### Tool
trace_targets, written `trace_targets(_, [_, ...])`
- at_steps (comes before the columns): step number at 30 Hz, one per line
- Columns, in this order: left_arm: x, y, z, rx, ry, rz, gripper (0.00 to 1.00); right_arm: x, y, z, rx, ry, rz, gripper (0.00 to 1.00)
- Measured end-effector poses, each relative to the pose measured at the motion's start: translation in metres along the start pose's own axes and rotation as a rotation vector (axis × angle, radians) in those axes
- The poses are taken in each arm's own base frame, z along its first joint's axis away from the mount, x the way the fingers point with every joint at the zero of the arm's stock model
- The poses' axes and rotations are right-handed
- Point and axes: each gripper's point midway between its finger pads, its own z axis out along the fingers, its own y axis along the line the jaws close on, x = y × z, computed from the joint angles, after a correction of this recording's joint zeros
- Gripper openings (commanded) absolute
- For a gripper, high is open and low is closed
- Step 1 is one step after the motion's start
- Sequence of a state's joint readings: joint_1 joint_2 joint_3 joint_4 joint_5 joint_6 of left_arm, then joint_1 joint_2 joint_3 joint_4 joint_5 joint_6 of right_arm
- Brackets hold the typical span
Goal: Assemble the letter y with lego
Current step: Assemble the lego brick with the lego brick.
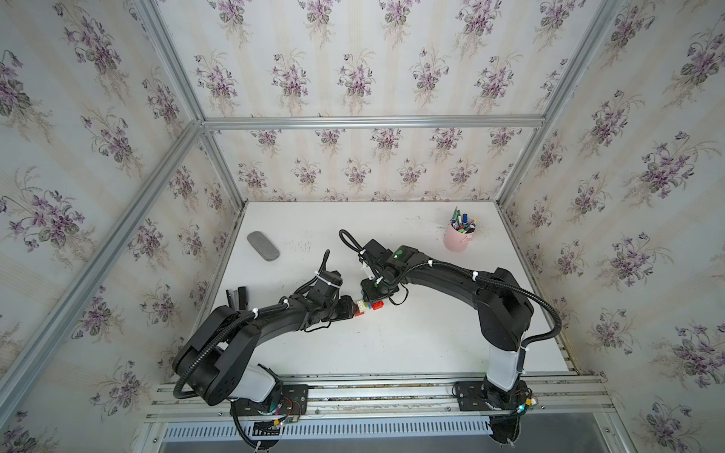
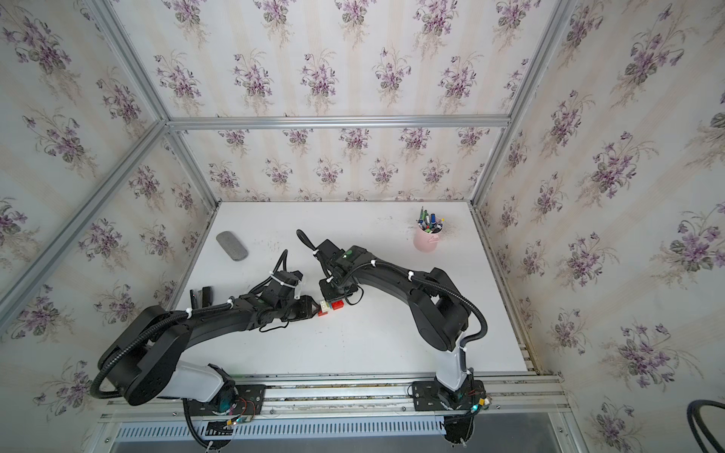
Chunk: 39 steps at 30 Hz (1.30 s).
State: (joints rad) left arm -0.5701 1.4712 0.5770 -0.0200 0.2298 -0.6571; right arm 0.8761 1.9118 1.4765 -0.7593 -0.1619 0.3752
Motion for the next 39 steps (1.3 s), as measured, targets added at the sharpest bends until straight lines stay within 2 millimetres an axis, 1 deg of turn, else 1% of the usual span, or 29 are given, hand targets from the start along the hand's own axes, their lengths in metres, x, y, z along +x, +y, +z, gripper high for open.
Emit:
trace_targets(7, [-0.0005, -0.0025, 0.0010, 0.013, 0.001, 0.003, 0.37, 0.0014, 0.0000, 0.0047, 0.005, 0.010, 0.016, 0.16])
trace_targets(18, [-0.0001, -0.0048, 0.0028, 0.028, 0.005, 0.008, 0.33, 0.0007, -0.0024, 0.0053, 0.025, 0.015, 0.039, 0.16])
trace_targets(22, [0.0009, -0.0052, 0.0037, 0.032, 0.011, 0.009, 0.32, 0.0008, -0.0061, 0.0065, 0.045, 0.015, 0.045, 0.16])
trace_targets(25, [0.0009, -0.0054, 0.0038, 0.033, 0.011, 0.011, 0.29, 0.0007, -0.0063, 0.0066, 0.047, 0.015, 0.048, 0.16])
trace_targets(31, [0.0010, -0.0064, 0.0046, 0.040, 0.013, 0.014, 0.27, 0.0002, -0.0056, 0.0057, 0.043, 0.010, 0.058, 0.16])
trace_targets(36, [0.0006, -0.0077, 0.0059, 0.048, 0.013, 0.014, 0.27, -0.0008, -0.0048, 0.0040, 0.039, 0.005, 0.062, 0.16])
trace_targets(39, [-0.0002, -0.0080, 0.0060, 0.049, 0.010, 0.014, 0.28, -0.0020, 0.0002, 0.0030, 0.014, 0.001, 0.059, 0.15])
